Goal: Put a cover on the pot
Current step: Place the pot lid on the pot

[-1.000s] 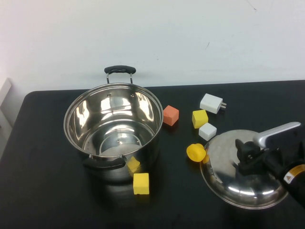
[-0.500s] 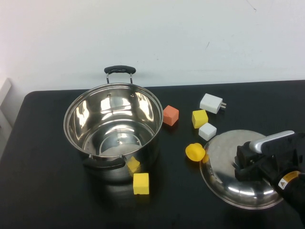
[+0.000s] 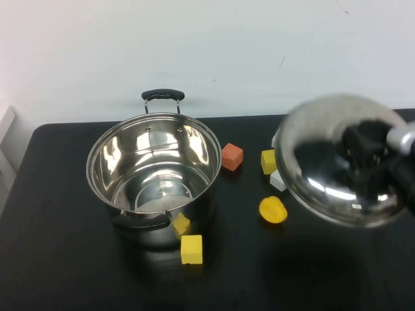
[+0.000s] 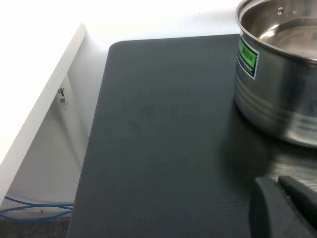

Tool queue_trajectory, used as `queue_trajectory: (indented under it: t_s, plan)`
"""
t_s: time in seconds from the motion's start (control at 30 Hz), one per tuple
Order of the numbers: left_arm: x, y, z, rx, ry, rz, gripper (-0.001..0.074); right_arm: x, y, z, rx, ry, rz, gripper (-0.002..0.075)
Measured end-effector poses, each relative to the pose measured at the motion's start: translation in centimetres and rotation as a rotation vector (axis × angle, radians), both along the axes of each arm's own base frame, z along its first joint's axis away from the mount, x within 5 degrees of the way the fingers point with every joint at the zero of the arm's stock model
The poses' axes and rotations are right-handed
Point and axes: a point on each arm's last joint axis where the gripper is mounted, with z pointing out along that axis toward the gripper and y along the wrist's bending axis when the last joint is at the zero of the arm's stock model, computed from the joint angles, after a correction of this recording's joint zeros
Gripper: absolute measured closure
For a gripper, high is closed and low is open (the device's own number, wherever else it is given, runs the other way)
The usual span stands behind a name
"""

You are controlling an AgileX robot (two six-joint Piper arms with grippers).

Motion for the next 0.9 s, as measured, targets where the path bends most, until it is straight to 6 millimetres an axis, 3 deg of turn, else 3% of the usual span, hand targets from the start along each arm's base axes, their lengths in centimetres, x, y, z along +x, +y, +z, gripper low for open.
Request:
queue_trajectory:
  t_s: [0.2,0.4,0.5,0.67,0.77,0.9]
  plan:
    - [0.0,0.0,0.0,0.000,0.000,0.000,0.0737,0.5,4.2,5.8,-0.051,0.016,0.144,0.0379]
    - [0.0,0.0,0.0,0.000,0.000,0.000,0.0737,3.1,11.0,8.3,-0.090,-0.018,0.291,0.0379]
    - [0.0,0.0,0.0,0.000,0.000,0.000,0.0737,4.7,14.7,8.4,-0.096,-0.033,0.346,0.0379]
    - [0.0,0.0,0.0,0.000,0.000,0.000,0.0737,7.3,20.5,6.4,-0.129,0.009,0.417,0.0379]
    - [0.0,0.0,0.0,-0.002,0.000,0.001,0.0736,8.2,22.9,5.0,-0.151,0.041,0.443,0.0379]
    - [0.0,0.0,0.0,-0.002,0.000,0.001,0.0737,9.6,24.5,3.4,-0.151,0.083,0.445,0.0379]
